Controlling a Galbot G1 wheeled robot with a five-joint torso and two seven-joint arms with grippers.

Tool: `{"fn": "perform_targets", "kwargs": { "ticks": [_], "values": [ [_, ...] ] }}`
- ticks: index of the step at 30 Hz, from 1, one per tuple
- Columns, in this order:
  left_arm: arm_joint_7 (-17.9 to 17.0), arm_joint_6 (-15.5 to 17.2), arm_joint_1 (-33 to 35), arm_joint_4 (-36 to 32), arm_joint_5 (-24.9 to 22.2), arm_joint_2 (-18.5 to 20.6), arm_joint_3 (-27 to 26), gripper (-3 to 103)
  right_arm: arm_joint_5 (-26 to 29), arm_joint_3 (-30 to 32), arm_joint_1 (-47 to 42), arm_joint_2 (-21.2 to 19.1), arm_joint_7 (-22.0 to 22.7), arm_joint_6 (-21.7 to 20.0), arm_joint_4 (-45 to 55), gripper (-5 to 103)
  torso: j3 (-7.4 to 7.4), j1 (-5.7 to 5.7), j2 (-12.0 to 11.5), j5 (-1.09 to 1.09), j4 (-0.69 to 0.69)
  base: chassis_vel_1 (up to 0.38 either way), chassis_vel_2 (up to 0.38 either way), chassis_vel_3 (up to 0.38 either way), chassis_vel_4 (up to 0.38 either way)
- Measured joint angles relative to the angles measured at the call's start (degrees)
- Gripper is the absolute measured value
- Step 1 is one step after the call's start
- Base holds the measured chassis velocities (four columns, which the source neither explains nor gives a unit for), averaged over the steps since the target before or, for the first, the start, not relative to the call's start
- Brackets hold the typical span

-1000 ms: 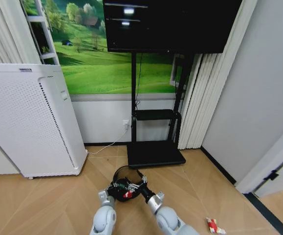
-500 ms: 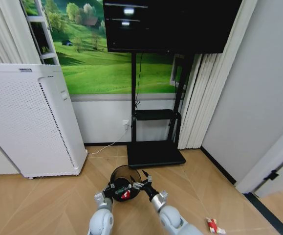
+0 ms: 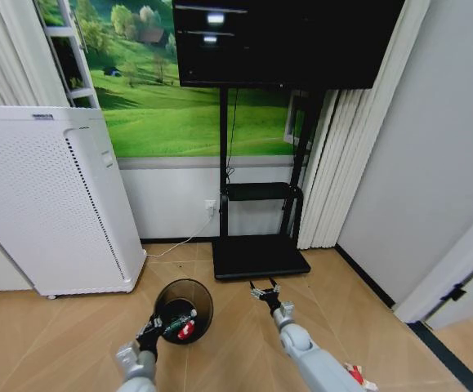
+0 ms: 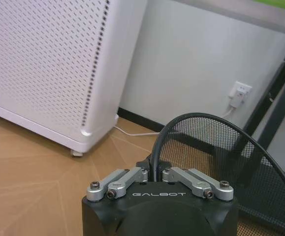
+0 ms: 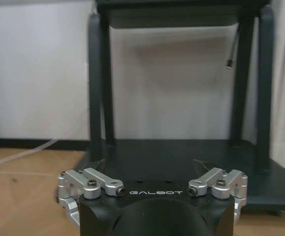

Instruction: Pick up the trash bin and place the garbage on the floor into it.

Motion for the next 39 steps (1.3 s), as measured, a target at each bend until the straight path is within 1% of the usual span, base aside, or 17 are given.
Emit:
{"fn": "perform_targets", "kwargs": {
  "ticks": [1,2,3,4,5,7,8,9,10,15,18,20,23,28,31,35,39],
  "values": [
    [0.29,-0.20,1.16,-1.05,-0.64,0.37,-1.20,7,-0.51,0.67,-0.07,-0.98,0.18,-0.39,-1.05,96,0.00,0.00,0.00,0.01,0.01,0.000,0.000,0.000,0.000],
    [0.29,-0.20,1.16,-1.05,-0.64,0.37,-1.20,7,-0.51,0.67,-0.07,-0.98,0.18,-0.39,-1.05,96,0.00,0.00,0.00,0.01,0.01,0.000,0.000,0.000,0.000],
    [0.55,-0.39,2.25,-1.78,-1.28,0.75,-2.49,7,-1.01,1.39,-0.18,-2.05,0.35,-0.74,-2.62,93,0.00,0.00,0.00,0.00,0.00,0.000,0.000,0.000,0.000],
    [0.76,-0.59,3.02,-2.07,-1.71,1.00,-3.44,7,-1.22,1.97,-0.20,-2.75,0.72,-0.93,-4.16,97,0.00,0.00,0.00,0.00,-0.02,0.000,0.000,0.000,0.000],
    [0.76,-0.59,3.02,-2.07,-1.71,1.00,-3.44,7,-1.22,1.97,-0.20,-2.75,0.72,-0.93,-4.16,97,0.00,0.00,0.00,0.00,-0.02,0.000,0.000,0.000,0.000],
    [1.14,-0.96,4.84,-2.95,-3.04,1.55,-5.07,7,-1.39,3.19,-0.19,-4.31,1.30,-1.10,-8.19,100,0.00,0.00,0.00,0.00,0.01,0.000,0.000,0.000,0.000],
    [1.14,-0.96,4.84,-2.95,-3.04,1.55,-5.07,7,-1.39,3.19,-0.19,-4.31,1.30,-1.10,-8.19,100,0.00,0.00,0.00,0.00,0.01,0.000,0.000,0.000,0.000],
    [1.34,-1.02,5.72,-3.48,-3.96,1.83,-5.96,7,-2.20,4.12,-0.41,-5.63,1.17,-1.13,-11.10,100,0.00,0.00,0.00,0.01,0.01,0.000,0.000,0.000,0.000],
    [1.46,-1.07,6.00,-3.61,-4.43,1.97,-6.48,7,-2.69,4.90,-0.60,-6.14,0.93,-1.13,-12.71,100,0.00,0.00,0.00,-0.01,-0.01,0.000,0.000,0.000,0.000],
    [1.50,-1.09,6.17,-3.69,-5.72,2.35,-7.80,7,-3.72,7.43,-2.59,-7.99,0.30,-1.70,-15.62,100,0.00,0.00,0.00,0.00,0.00,0.000,0.000,0.000,0.000],
    [1.42,-1.09,5.79,-3.09,-6.55,2.75,-8.18,7,-4.85,10.59,-5.84,-9.66,-0.45,-3.61,-17.68,100,0.00,0.00,0.00,0.02,0.00,0.000,0.000,0.000,0.000],
    [1.40,-1.08,5.64,-2.90,-6.61,2.81,-8.19,7,-4.93,11.15,-6.55,-9.96,-0.68,-3.93,-17.90,100,0.00,0.00,0.00,0.00,0.00,0.000,0.000,0.000,0.000],
    [1.15,-0.81,4.70,-1.93,-6.94,3.17,-7.66,7,-4.32,14.06,-11.96,-11.40,-3.03,-6.20,-17.14,100,0.00,0.00,0.00,0.01,0.00,0.000,0.000,0.000,0.000],
    [0.86,-0.46,3.66,-1.45,-6.99,3.34,-6.77,7,-4.13,15.90,-15.81,-12.02,-4.83,-8.23,-16.08,100,0.00,0.00,0.00,0.01,-0.02,0.000,0.000,0.000,0.000],
    [0.10,0.05,2.39,-1.27,-6.47,3.07,-5.55,7,-4.99,18.07,-19.20,-12.62,-6.89,-10.60,-15.58,100,0.00,0.00,0.00,0.00,-0.01,0.000,0.000,0.000,0.000],
    [-0.08,0.15,2.14,-1.22,-5.77,2.71,-5.02,7,-5.97,18.44,-19.63,-12.29,-7.20,-11.55,-15.21,100,0.00,0.00,0.00,-0.01,0.01,0.000,0.000,0.000,0.000],
    [-0.15,0.18,2.59,-1.54,-5.43,2.49,-4.98,7,-7.23,18.30,-19.13,-11.34,-7.26,-11.44,-16.35,100,0.00,0.00,0.00,-0.01,0.01,0.000,0.000,0.000,0.000]
  ]
}}
